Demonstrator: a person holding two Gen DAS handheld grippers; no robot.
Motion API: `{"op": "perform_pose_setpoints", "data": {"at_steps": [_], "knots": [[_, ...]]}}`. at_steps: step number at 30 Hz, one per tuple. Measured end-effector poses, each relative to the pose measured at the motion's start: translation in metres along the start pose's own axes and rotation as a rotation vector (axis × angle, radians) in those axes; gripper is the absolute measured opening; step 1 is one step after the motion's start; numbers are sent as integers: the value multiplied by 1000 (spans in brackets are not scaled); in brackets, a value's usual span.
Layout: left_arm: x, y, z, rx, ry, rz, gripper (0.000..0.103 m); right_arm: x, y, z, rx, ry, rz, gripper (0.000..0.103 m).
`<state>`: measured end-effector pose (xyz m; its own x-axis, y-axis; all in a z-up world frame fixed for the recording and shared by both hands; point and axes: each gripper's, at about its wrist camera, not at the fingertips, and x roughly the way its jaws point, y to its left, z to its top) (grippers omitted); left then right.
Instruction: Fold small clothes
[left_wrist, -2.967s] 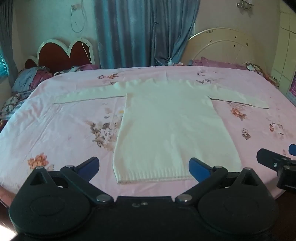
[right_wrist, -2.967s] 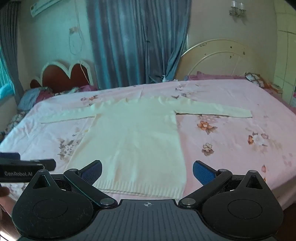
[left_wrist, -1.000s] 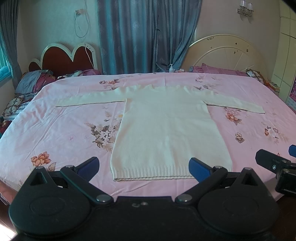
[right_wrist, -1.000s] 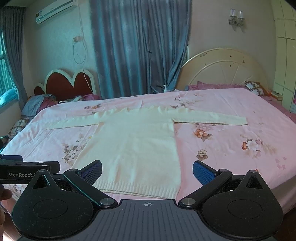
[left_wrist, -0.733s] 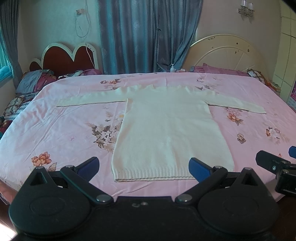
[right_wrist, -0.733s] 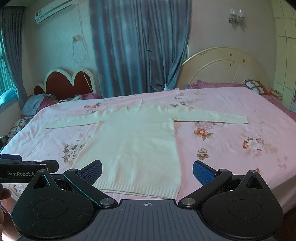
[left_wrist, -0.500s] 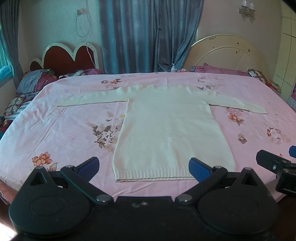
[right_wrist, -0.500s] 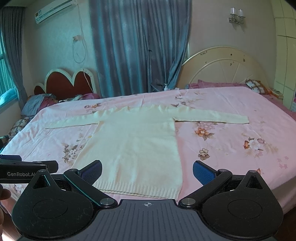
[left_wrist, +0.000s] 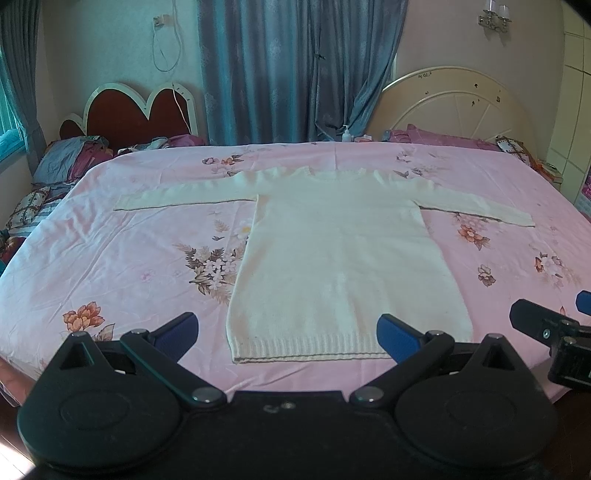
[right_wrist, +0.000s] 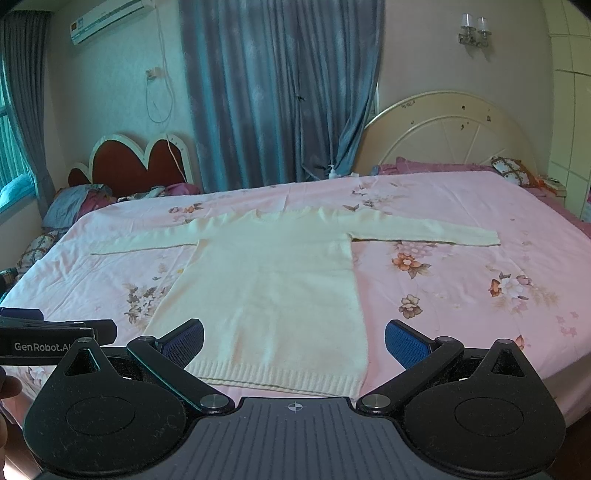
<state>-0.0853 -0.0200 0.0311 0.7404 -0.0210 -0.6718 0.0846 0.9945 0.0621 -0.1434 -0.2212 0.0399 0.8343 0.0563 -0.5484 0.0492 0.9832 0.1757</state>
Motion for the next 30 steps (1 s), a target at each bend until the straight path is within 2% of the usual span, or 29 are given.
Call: {"op": "perform_pose_setpoints", "data": {"at_steps": [16,30], "knots": [[23,4,11,7,22,5,102,21,-5,4,24,19,-20,103],[66,10,34,24,57,1,102,68,-8,15,60,59,-53,103]]}}
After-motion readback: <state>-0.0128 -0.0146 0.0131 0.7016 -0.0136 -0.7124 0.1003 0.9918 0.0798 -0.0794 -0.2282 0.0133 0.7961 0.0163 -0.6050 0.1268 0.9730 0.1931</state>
